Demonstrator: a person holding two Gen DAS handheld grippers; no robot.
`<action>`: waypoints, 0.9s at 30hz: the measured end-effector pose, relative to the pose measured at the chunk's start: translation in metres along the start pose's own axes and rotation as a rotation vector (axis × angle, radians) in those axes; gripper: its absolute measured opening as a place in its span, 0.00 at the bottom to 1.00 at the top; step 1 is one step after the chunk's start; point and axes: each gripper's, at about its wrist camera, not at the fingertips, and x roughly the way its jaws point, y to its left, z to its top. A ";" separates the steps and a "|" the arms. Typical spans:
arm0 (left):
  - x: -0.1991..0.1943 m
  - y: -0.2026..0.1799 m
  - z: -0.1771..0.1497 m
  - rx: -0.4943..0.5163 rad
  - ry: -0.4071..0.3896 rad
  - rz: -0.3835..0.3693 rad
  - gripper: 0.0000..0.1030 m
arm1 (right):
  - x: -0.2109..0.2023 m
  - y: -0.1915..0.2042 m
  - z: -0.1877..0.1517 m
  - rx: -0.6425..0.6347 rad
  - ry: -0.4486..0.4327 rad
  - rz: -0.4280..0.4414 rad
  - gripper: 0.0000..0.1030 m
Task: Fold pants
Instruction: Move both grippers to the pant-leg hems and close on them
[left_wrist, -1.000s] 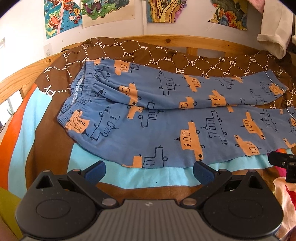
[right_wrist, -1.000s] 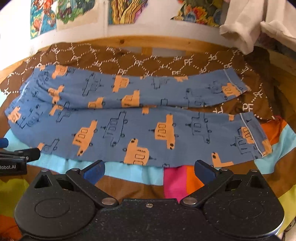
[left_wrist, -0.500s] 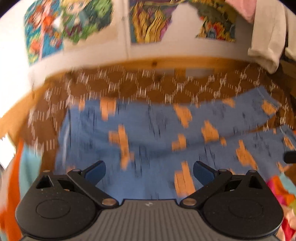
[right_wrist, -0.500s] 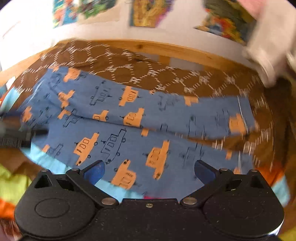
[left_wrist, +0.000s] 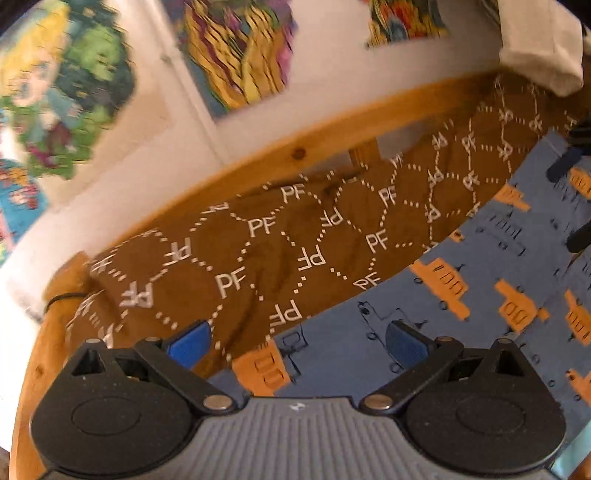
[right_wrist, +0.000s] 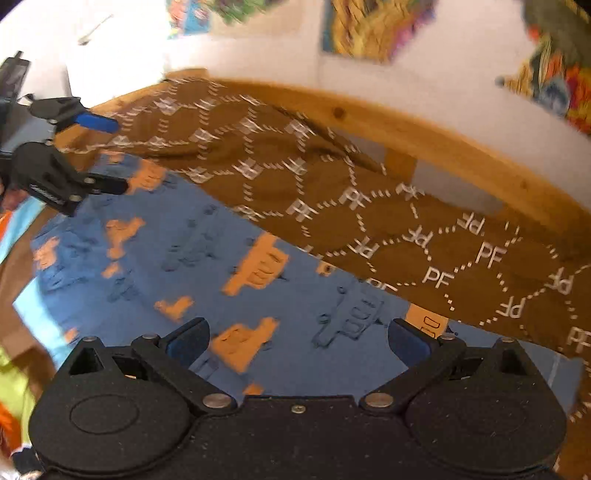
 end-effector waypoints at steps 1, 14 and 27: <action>0.011 0.004 0.002 0.016 0.013 -0.007 1.00 | 0.011 -0.006 0.007 -0.004 0.046 0.023 0.99; 0.101 -0.009 0.025 0.232 0.240 -0.208 0.85 | 0.128 -0.078 0.053 -0.016 0.151 0.094 0.74; 0.117 -0.027 0.027 0.316 0.334 -0.169 0.32 | 0.133 -0.095 0.047 -0.074 0.085 0.239 0.35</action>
